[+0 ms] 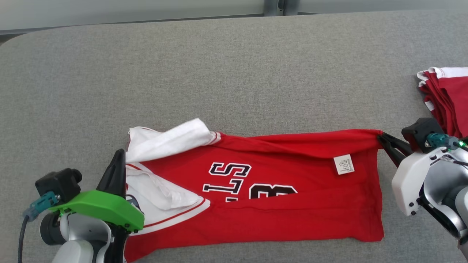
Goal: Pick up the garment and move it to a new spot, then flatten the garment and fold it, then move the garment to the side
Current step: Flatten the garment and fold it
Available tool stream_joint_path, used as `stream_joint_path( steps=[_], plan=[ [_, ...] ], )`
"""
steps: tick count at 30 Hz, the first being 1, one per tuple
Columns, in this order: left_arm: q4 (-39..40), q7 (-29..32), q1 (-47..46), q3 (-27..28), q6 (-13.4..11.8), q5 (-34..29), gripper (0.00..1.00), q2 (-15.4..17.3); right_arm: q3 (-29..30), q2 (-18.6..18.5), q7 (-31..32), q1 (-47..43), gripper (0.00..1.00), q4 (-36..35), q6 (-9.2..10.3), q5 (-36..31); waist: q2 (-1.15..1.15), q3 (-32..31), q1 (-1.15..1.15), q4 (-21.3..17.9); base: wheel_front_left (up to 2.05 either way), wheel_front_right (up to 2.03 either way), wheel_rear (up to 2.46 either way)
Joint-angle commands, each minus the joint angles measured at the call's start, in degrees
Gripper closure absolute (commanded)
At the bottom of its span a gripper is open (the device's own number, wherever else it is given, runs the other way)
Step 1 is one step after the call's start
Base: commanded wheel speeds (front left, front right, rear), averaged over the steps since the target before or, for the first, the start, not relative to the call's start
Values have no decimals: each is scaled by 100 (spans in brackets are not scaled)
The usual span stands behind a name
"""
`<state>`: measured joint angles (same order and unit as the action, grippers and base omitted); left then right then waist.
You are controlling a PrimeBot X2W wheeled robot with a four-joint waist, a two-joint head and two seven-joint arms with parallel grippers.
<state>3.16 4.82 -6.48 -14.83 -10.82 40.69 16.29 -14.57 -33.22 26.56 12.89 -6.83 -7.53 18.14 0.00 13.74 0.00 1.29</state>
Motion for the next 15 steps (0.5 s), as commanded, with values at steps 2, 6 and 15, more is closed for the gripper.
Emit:
stream_joint_path(
  steps=[2, 6, 15],
  plan=[
    [101, 37, 206, 46, -65, 114, 100, 20, -163, -143, -49, -48, 100, 92, 9, 45, 0, -29, 0, 27, 0, 0, 0],
    [299, 136, 527, 63, -132, 231, 100, 19, -622, -518, -103, 99, 100, 303, 9, -36, 0, -62, 0, 80, 0, 0, 0],
    [635, 294, 1115, 31, -221, 482, 100, -32, -995, -792, -33, 243, 100, 841, 9, 226, 0, -245, 0, 291, 0, 0, 0]
  ],
)
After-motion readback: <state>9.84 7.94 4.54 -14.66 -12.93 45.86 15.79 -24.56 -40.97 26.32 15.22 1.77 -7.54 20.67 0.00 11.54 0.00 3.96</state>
